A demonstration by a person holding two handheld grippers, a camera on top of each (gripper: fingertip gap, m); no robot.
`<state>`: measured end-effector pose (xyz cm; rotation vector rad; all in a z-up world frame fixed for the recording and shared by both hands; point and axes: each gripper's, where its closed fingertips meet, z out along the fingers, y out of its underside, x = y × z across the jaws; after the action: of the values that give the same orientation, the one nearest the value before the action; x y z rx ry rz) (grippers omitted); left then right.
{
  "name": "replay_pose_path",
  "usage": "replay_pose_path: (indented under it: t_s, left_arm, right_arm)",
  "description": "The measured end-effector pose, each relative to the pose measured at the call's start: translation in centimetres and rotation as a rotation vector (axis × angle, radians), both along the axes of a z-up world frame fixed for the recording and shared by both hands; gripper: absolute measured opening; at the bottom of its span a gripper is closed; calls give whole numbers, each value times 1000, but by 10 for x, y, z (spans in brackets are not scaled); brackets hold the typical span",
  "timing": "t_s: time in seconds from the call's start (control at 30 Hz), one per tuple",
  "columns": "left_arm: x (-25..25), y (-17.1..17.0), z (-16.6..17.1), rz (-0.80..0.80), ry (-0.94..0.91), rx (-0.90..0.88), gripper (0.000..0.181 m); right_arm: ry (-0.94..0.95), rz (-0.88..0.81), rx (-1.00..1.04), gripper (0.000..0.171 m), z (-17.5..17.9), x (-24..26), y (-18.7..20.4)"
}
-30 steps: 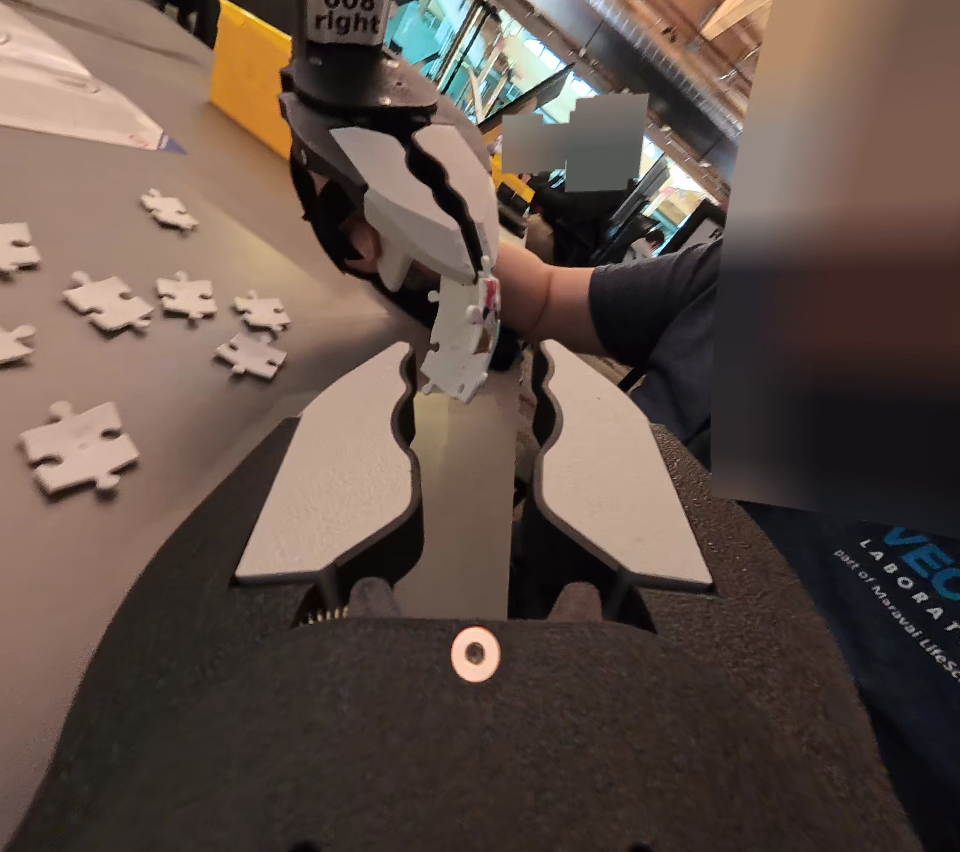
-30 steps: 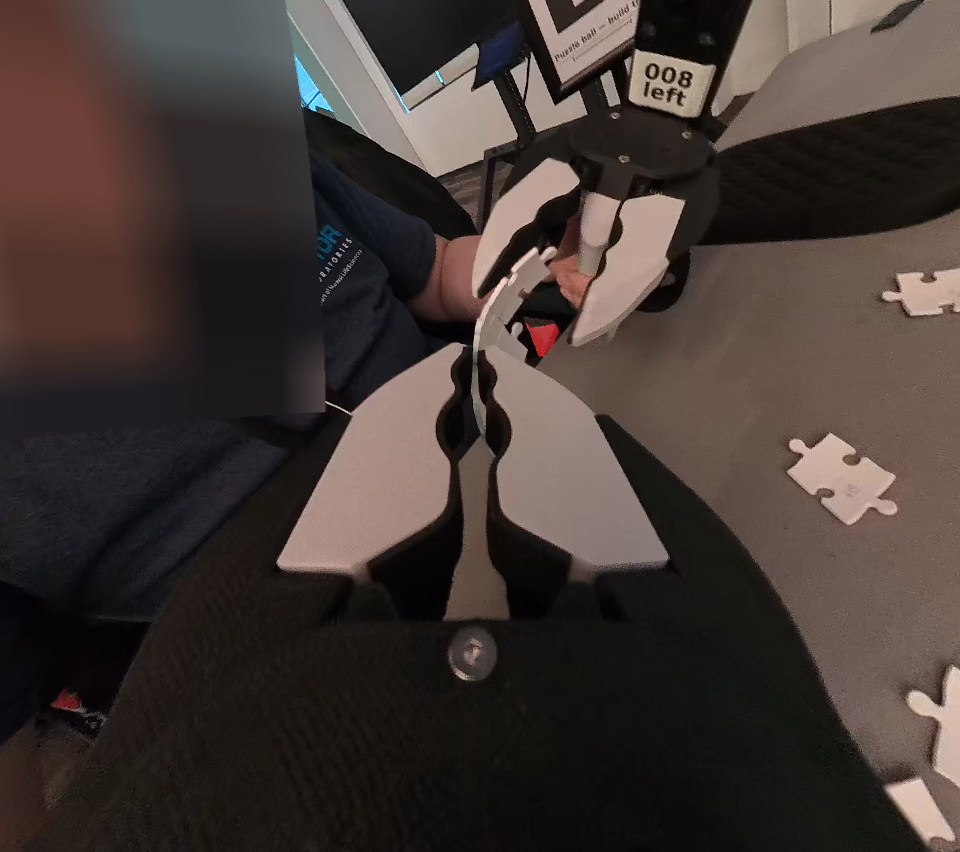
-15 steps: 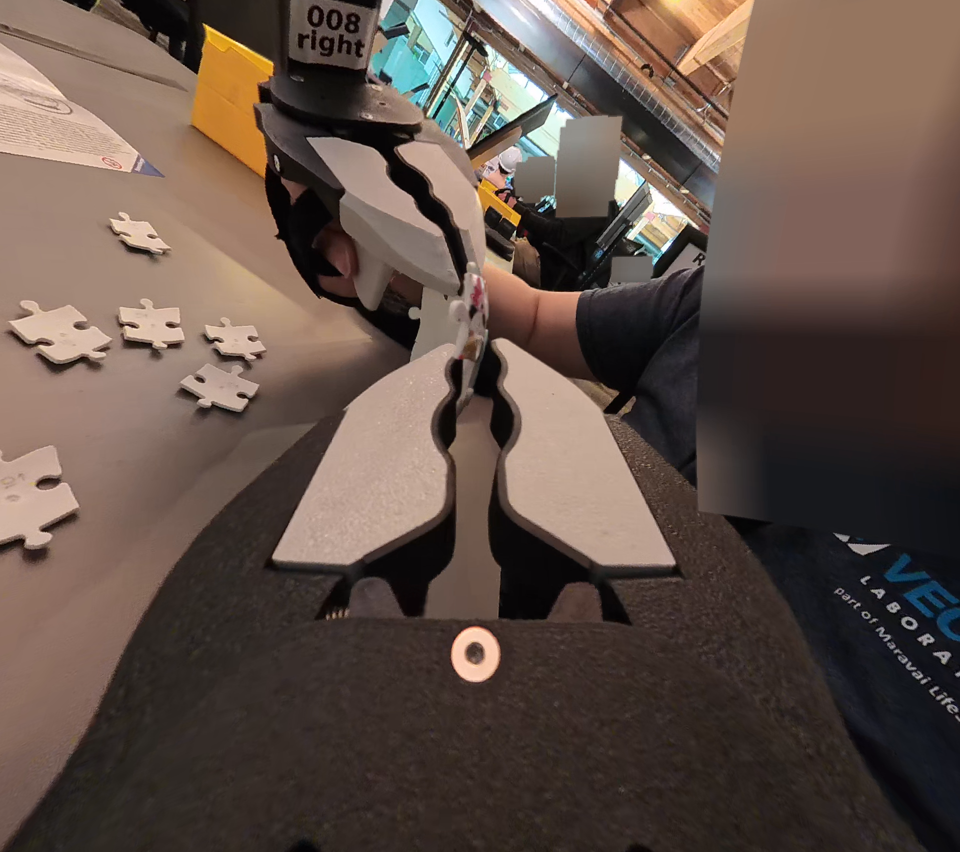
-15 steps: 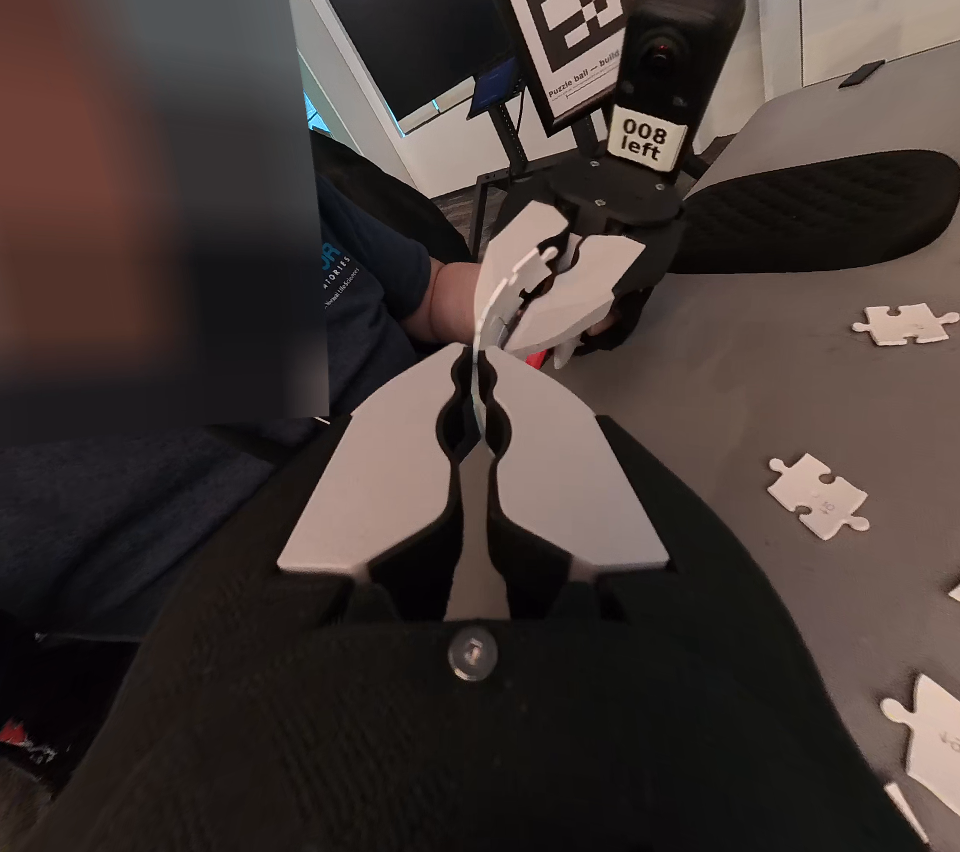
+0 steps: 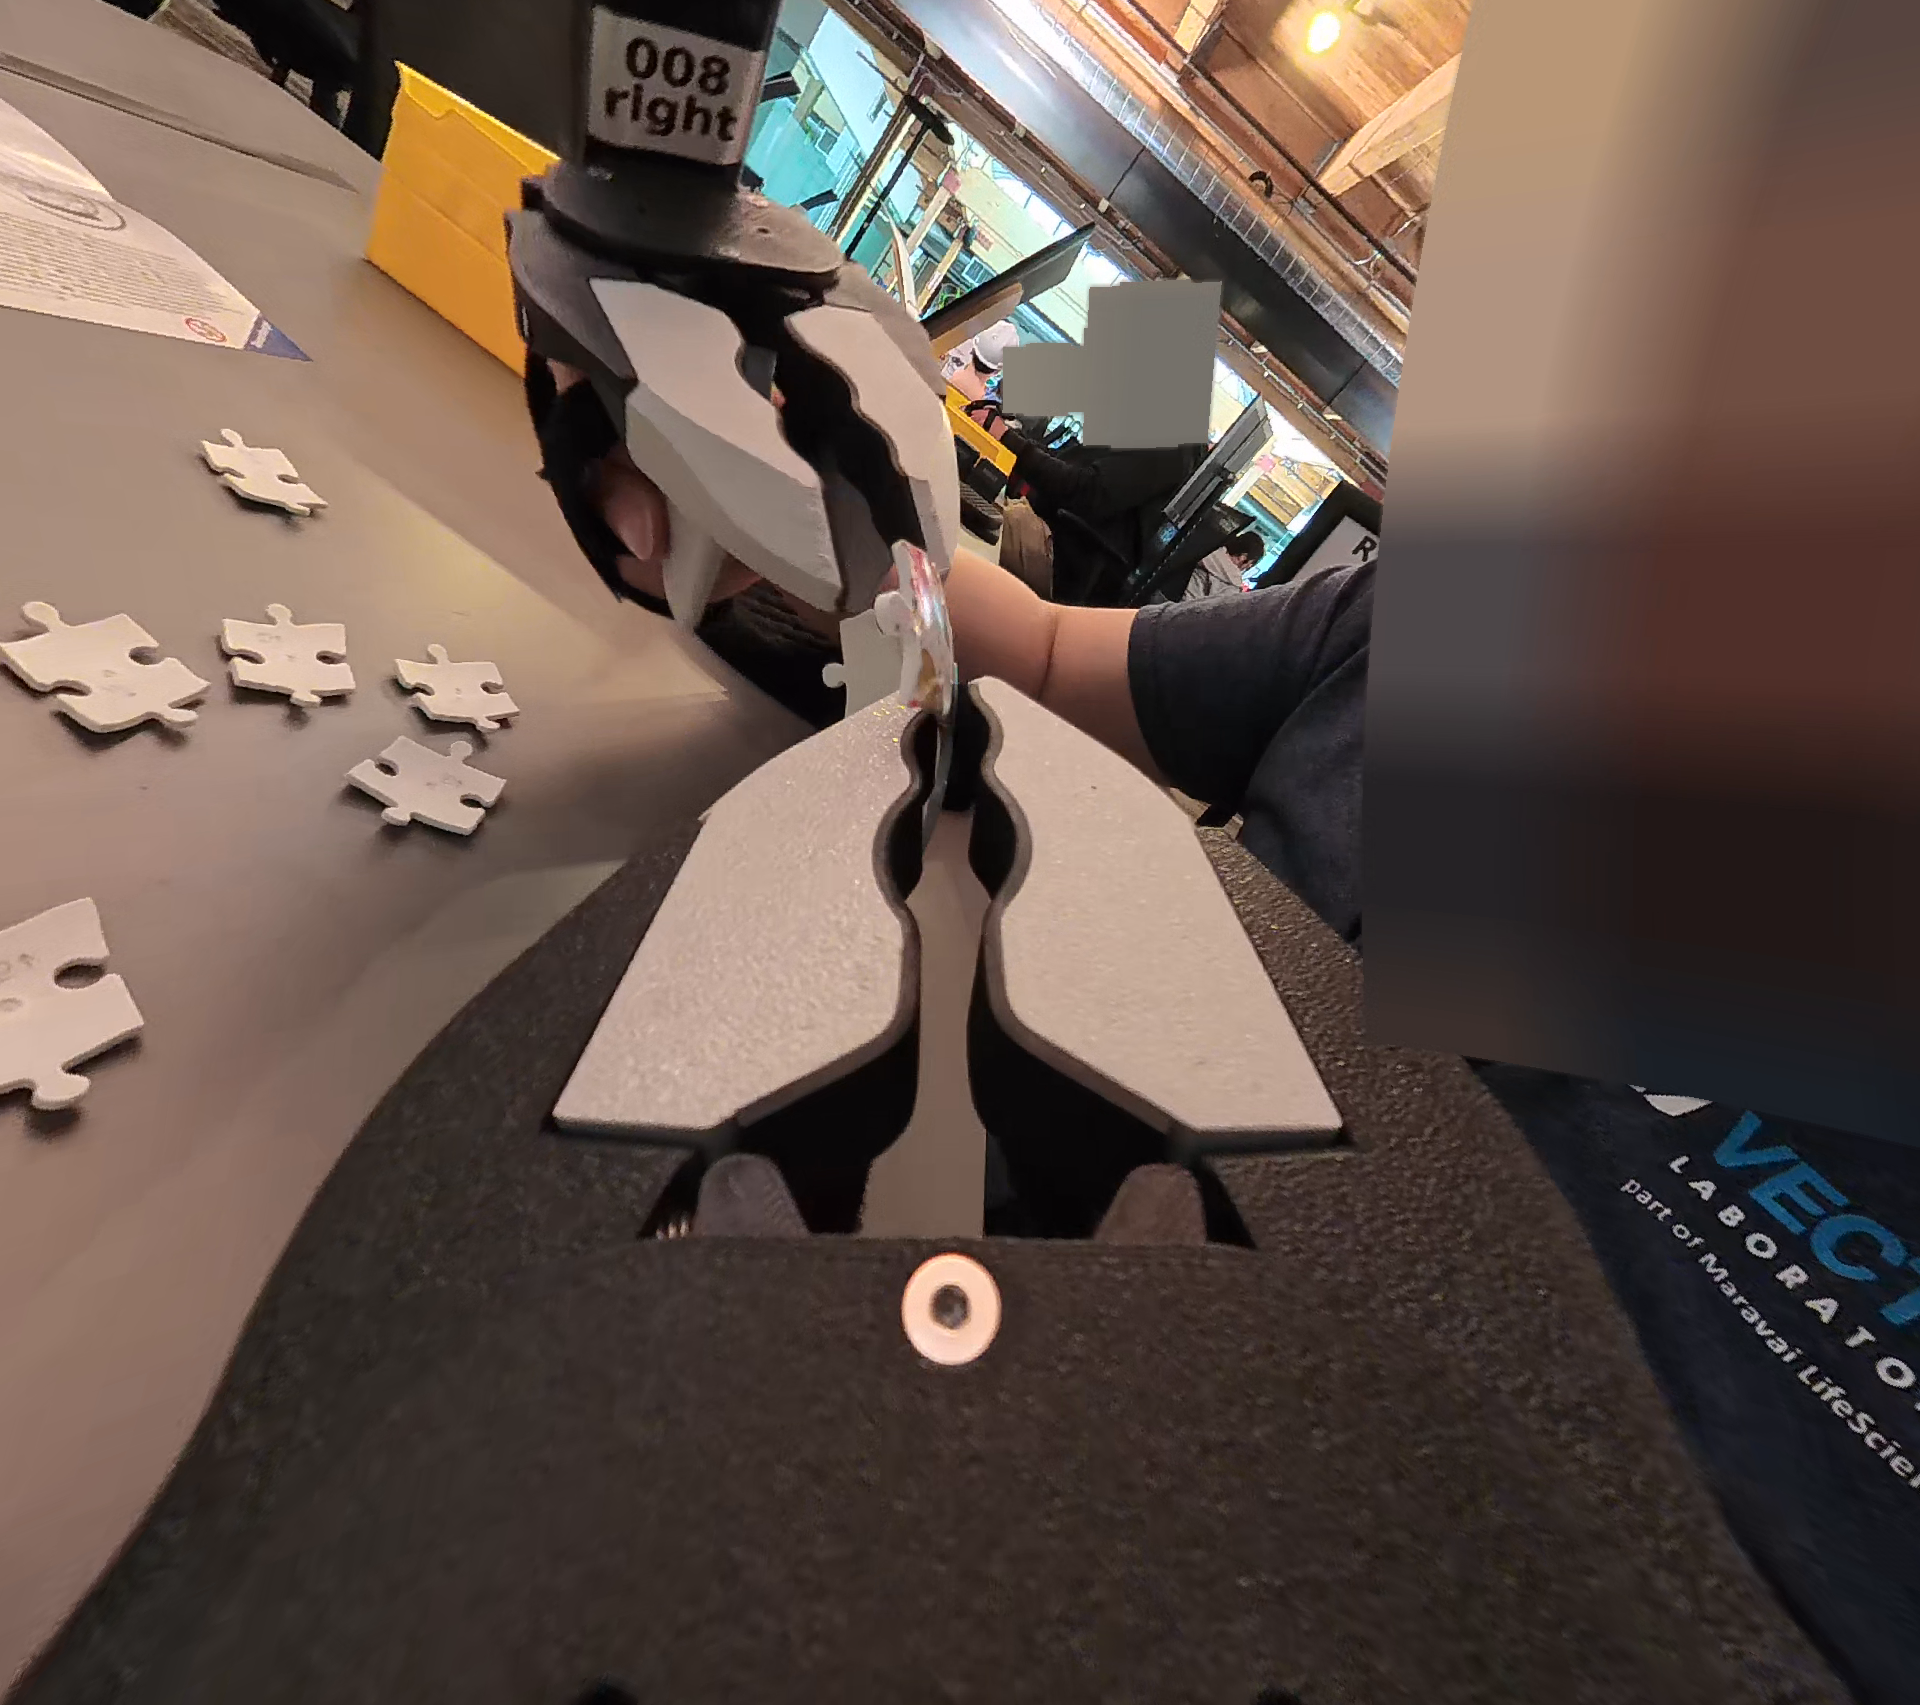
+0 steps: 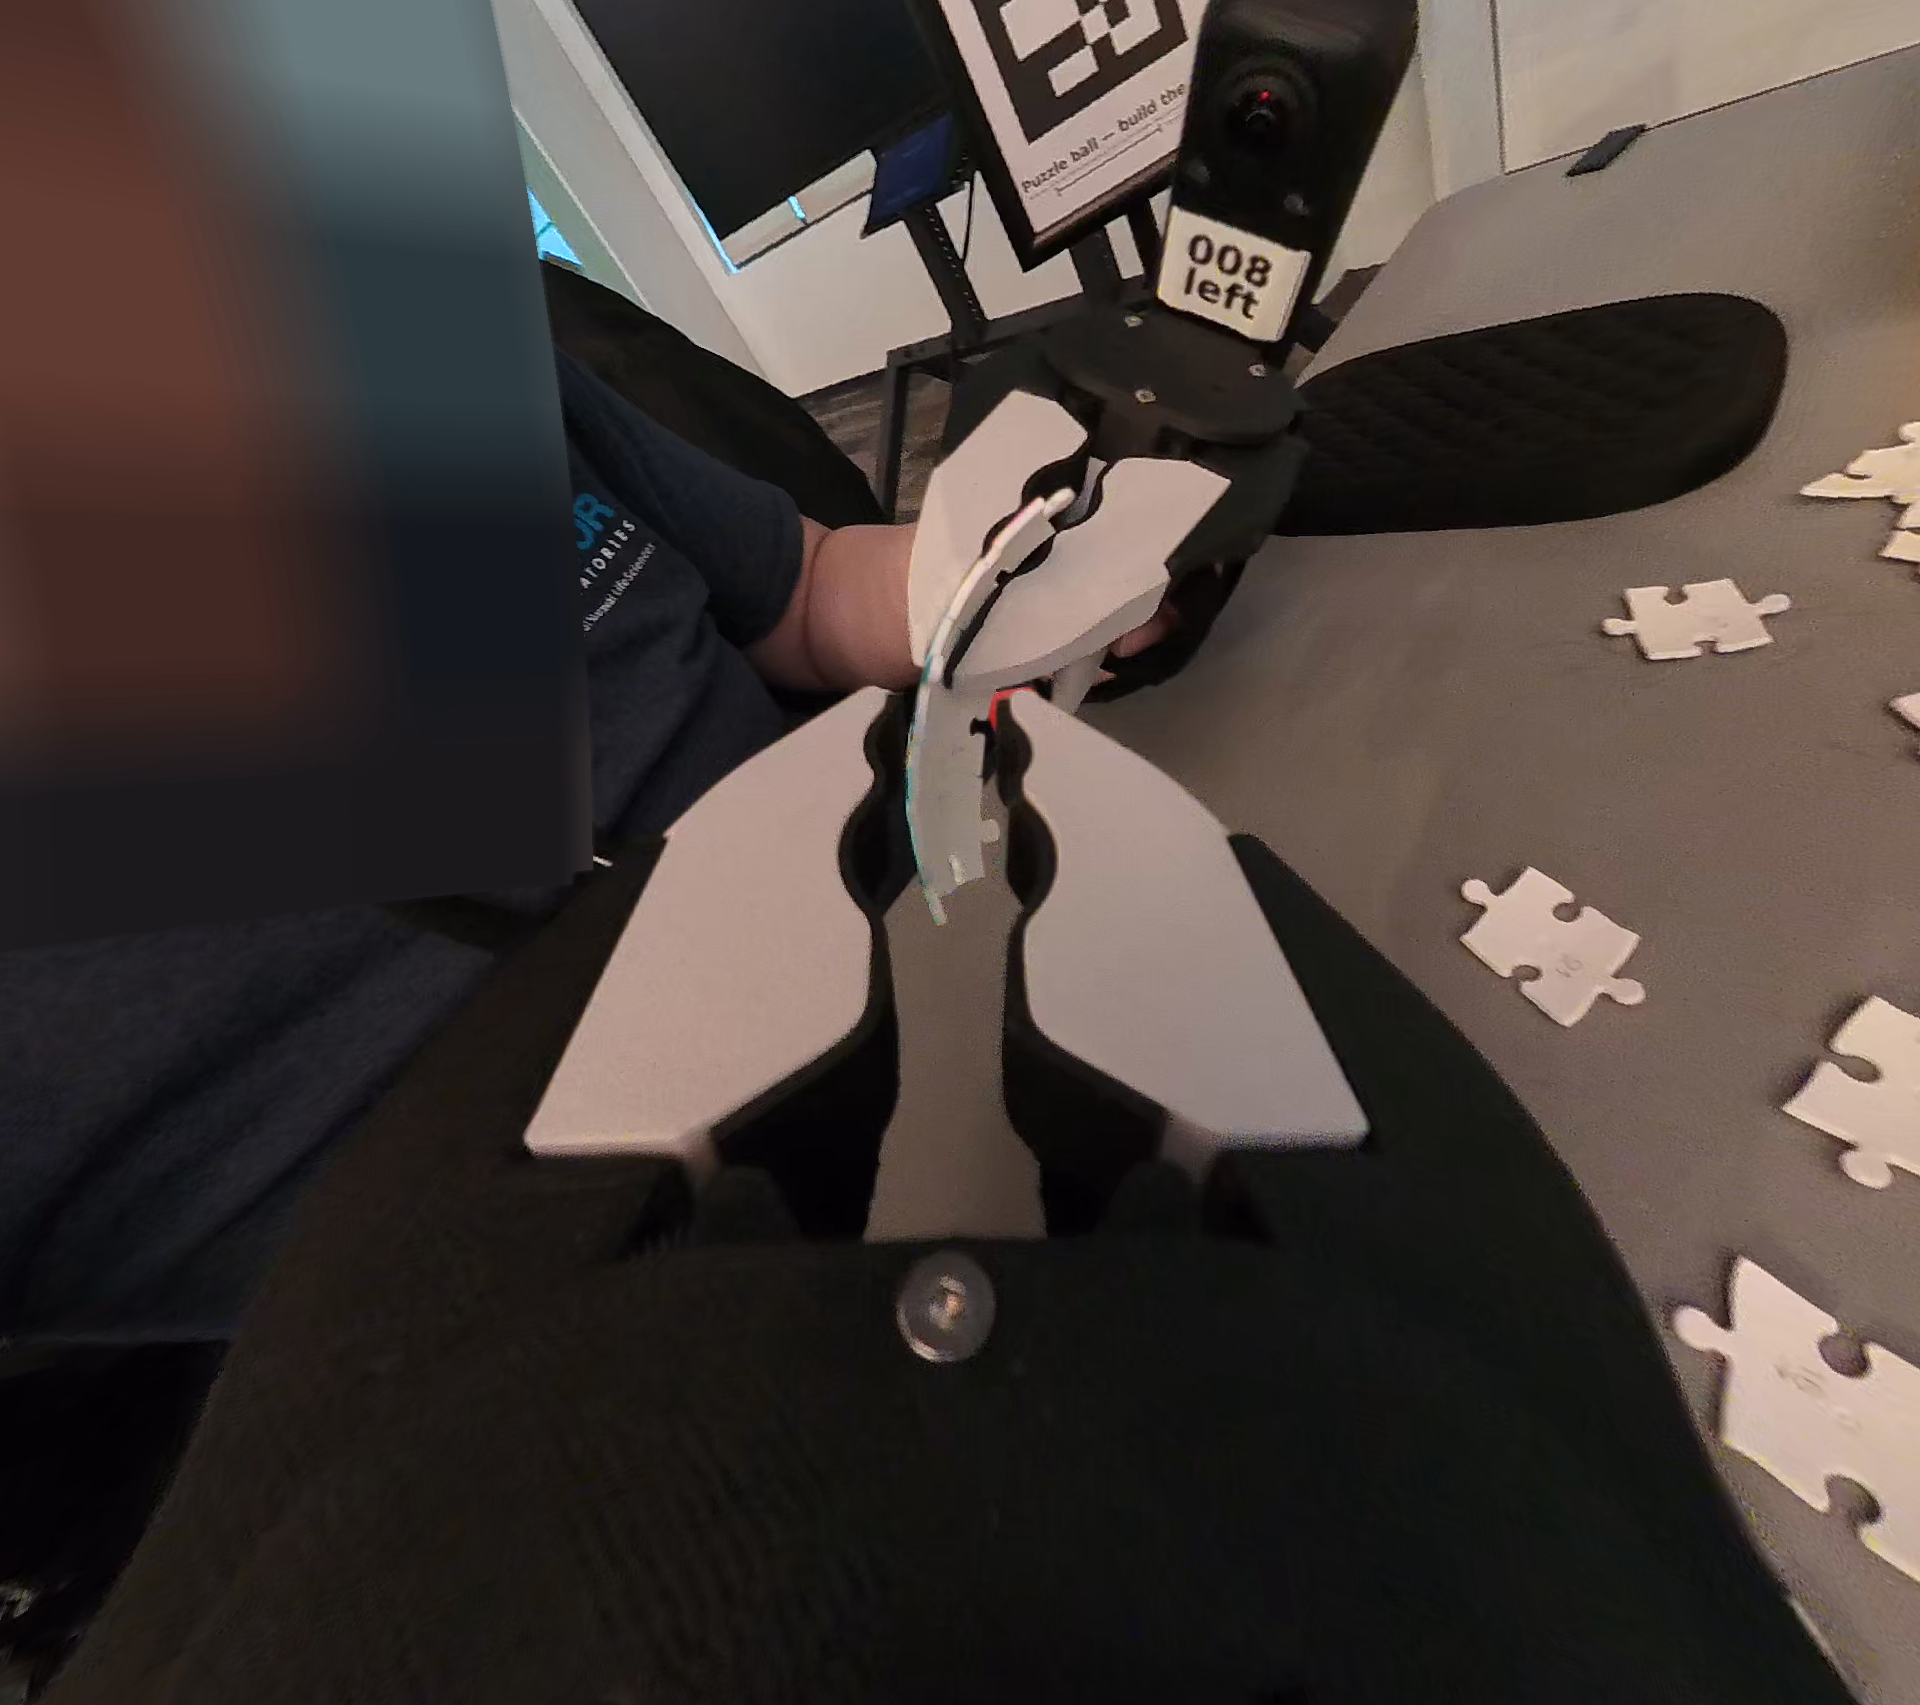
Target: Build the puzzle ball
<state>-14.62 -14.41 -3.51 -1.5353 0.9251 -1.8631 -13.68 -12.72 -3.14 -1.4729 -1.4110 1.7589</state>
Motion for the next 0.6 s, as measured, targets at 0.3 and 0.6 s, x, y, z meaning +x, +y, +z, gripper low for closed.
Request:
replay_pose_path:
  t_s: [0.3, 0.6]
  left_arm:
    - [6, -1, -9, -4, 77, 9, 2]
    - [10, -7, -15, -46, 116, 16, 2]
  right_arm:
    - [-92, -31, 68, 16, -5, -11, -7]
    - [-129, 6, -4, 5, -9, -9, -9]
